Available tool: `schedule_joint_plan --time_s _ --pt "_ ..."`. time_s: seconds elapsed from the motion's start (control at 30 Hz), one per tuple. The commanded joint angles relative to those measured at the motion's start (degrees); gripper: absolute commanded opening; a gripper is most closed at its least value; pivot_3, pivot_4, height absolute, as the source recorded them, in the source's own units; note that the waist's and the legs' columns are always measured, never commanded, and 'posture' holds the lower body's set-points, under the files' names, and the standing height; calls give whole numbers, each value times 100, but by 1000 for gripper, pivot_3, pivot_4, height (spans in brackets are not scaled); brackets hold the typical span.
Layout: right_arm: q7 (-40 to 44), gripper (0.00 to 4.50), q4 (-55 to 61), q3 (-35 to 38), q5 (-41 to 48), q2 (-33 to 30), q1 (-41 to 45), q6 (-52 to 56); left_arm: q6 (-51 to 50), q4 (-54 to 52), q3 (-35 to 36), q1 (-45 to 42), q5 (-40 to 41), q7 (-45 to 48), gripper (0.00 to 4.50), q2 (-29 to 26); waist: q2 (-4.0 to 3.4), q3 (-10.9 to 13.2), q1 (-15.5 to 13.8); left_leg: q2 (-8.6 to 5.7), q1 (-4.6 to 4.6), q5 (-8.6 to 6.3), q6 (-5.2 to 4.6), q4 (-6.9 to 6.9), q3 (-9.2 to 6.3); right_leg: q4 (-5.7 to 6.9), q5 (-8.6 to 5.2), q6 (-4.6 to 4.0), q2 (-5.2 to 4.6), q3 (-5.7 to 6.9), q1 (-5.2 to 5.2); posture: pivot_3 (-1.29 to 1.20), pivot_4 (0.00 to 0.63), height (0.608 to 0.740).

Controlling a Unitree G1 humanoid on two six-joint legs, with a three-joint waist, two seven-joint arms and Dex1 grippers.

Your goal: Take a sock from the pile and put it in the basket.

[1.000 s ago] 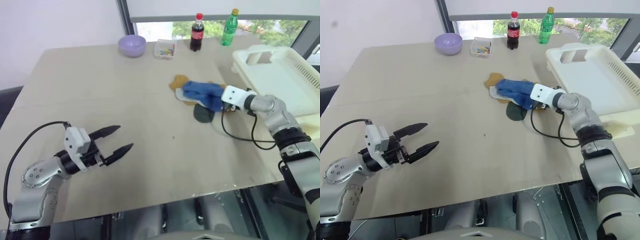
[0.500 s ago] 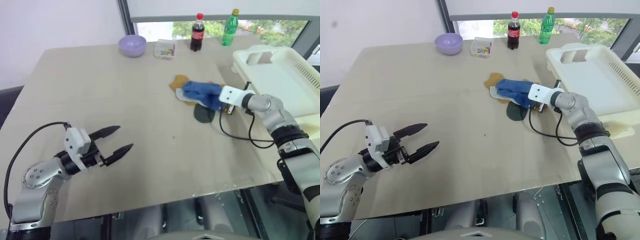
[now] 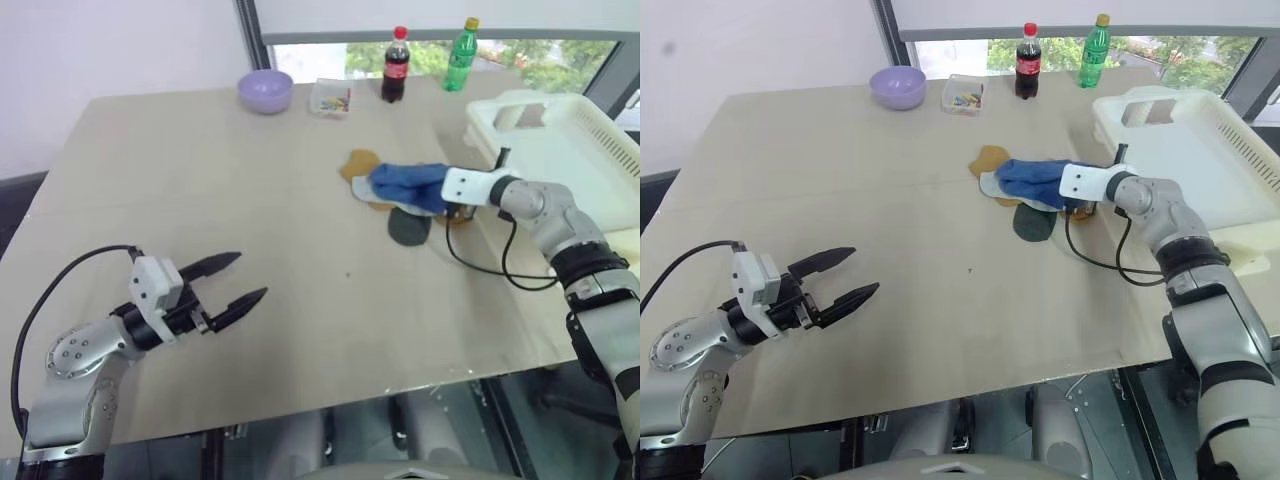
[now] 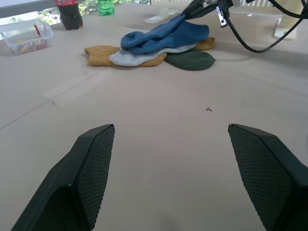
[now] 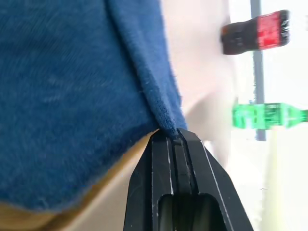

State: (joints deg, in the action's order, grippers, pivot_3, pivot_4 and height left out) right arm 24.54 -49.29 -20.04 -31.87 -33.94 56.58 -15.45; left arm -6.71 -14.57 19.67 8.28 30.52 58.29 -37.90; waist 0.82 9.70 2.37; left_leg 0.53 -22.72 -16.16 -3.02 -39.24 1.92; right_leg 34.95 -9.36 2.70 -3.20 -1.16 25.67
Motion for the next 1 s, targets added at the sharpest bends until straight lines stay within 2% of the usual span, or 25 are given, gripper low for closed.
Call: schedule_joint_plan --time_s 0.03,0.17,0.2,0.23,0.27,0.3,0.6,0.73,0.9,1.0 --pt "-170 12 151 27 -61 -86 254 -105 149 -41 27 9 -14 0 4059 1 0 0 5 0 0 0 0 0 1 0 0 0 0 -1 0 0 150 735" --pt "113 12 168 -59 -71 -75 175 -99 160 -30 7 -15 -22 -15 4059 16 0 0 2 0 0 0 0 0 0 0 0 0 0 -1 0 0 150 735" --pt "132 444 169 -64 -67 -71 144 -108 166 -26 7 -17 -25 -17 4059 19 0 0 2 0 0 0 0 0 1 0 0 0 0 -1 0 0 150 735" --pt "113 599 156 -65 -70 -68 131 -126 166 -25 4 -23 -26 -25 4059 22 0 0 2 0 0 0 0 0 1 -1 0 0 0 -1 0 0 150 735" --pt "55 1090 139 -60 -71 -63 129 -156 169 -24 4 -26 -29 -30 4059 24 0 0 2 0 0 0 0 0 1 -1 0 0 0 -1 0 0 150 735" --pt "14 1310 113 -58 -72 -59 139 -175 170 -22 1 -33 -33 -37 4059 27 0 0 3 0 0 0 0 0 1 0 0 0 0 -1 0 0 150 735" --pt "-89 1310 -96 -78 -30 23 181 -250 207 -5 -38 -73 -64 -75 4059 52 0 0 4 0 0 0 0 0 1 0 0 0 0 -1 0 0 150 735" --pt "-56 130 -134 -74 -8 32 150 -296 225 -1 -30 -47 -68 -76 4059 69 0 0 3 0 0 0 0 0 1 0 0 0 0 -1 0 0 150 735" --pt "-21 130 -133 -58 19 32 137 -309 231 -35 -40 -1 -74 -91 4059 96 0 0 3 0 0 0 0 0 1 0 1 0 0 -1 0 0 150 735" --pt "273 130 123 73 322 125 19 -253 242 -31 -24 26 -74 -80 4059 102 0 0 4 0 1 0 0 0 0 0 1 0 0 -1 0 0 150 735"
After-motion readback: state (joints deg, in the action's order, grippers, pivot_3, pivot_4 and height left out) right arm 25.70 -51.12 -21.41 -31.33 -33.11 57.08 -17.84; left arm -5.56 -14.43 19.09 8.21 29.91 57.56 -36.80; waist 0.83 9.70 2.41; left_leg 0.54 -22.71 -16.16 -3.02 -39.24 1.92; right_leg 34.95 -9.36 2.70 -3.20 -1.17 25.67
